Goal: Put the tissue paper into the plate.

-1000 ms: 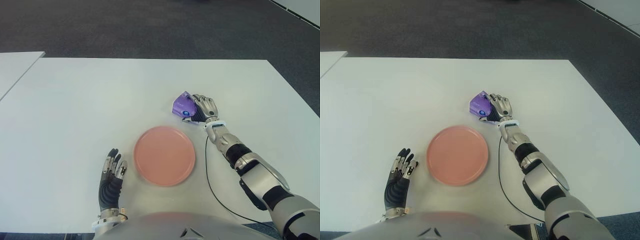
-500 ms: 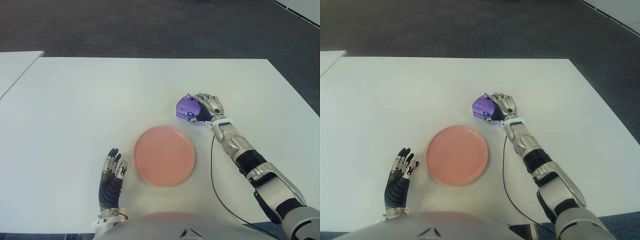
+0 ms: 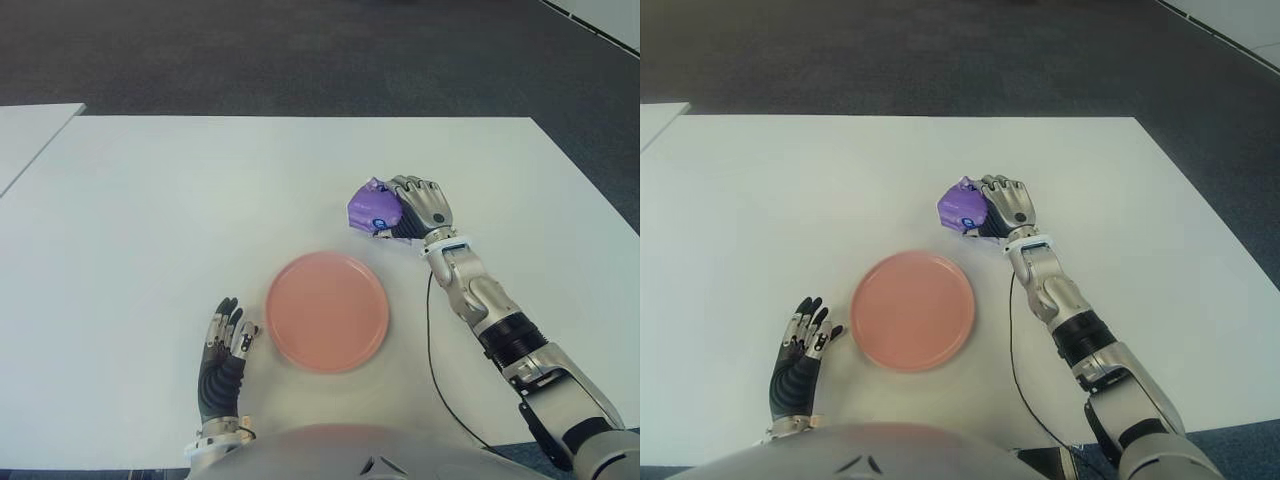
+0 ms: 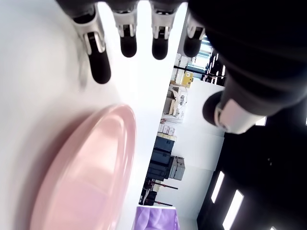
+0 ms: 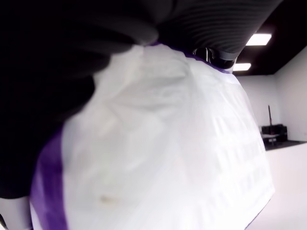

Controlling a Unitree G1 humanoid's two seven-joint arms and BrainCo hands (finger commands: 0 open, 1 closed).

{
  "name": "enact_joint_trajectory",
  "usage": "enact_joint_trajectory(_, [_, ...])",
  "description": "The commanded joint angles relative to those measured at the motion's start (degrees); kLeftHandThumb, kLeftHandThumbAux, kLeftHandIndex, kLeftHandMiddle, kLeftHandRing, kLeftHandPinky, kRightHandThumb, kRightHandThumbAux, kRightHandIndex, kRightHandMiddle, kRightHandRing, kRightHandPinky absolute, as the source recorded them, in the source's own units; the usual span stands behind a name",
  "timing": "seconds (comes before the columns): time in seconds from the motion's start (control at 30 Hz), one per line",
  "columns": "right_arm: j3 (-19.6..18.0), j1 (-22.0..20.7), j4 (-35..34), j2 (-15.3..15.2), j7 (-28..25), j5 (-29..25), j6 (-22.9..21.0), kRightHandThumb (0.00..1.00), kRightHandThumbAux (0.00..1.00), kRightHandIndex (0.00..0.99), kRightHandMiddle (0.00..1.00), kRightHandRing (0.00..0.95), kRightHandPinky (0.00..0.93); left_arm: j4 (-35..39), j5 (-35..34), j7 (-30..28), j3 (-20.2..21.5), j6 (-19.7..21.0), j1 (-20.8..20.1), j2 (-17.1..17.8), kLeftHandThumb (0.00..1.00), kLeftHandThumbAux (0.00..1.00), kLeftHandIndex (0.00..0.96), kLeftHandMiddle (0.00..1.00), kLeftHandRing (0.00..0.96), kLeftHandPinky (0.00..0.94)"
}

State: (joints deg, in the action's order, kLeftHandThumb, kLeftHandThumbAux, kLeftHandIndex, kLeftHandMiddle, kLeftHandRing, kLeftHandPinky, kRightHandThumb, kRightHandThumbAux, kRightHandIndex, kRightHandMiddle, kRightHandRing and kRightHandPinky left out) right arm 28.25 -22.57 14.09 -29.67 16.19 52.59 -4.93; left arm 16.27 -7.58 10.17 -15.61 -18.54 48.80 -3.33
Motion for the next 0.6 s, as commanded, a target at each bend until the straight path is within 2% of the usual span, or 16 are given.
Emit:
enact_joint_trajectory(0.03, [-0.02,2.17,-2.02,-0.57,-0.60,1.83,0.86,0.853,0.678,0.397,0.533,0.807,0.761,-1.16,-0.01,0.51,-1.16,0.55,-2.30,-3.66,0.121,0.620,0.038,0.087,0.055,0.045])
enact_joint_trajectory(0.17, [-0.26,3.90,-4.96,-1.35,0.57,2.62,3.09,0.854,0.678,0.397,0.537,0.818,0.789,-1.45,-0.21,0.55,-1.23,0.09,-2.26,-3.83,0.126,0.623,0.040,0.089,0.056,0.040])
enact_joint_trajectory(0.33, [-1.26,8.17,-15.28,-2.40,-2.60,3.73,3.32,0.856,0.676,0.402,0.542,0.845,0.826,-2.01,0.21,0.60,-1.17,-0.10,-2.43,-3.67,0.127,0.620,0.039,0.089,0.051,0.027])
enact_joint_trajectory(0.6, [-2.41,11.60,-23.13,-2.38,-5.22,4.71,5.27,0.857,0.674,0.405,0.542,0.854,0.827,-2.87,1.11,0.65,-0.86,-0.26,-2.82,-3.29,0.113,0.610,0.035,0.082,0.043,0.028])
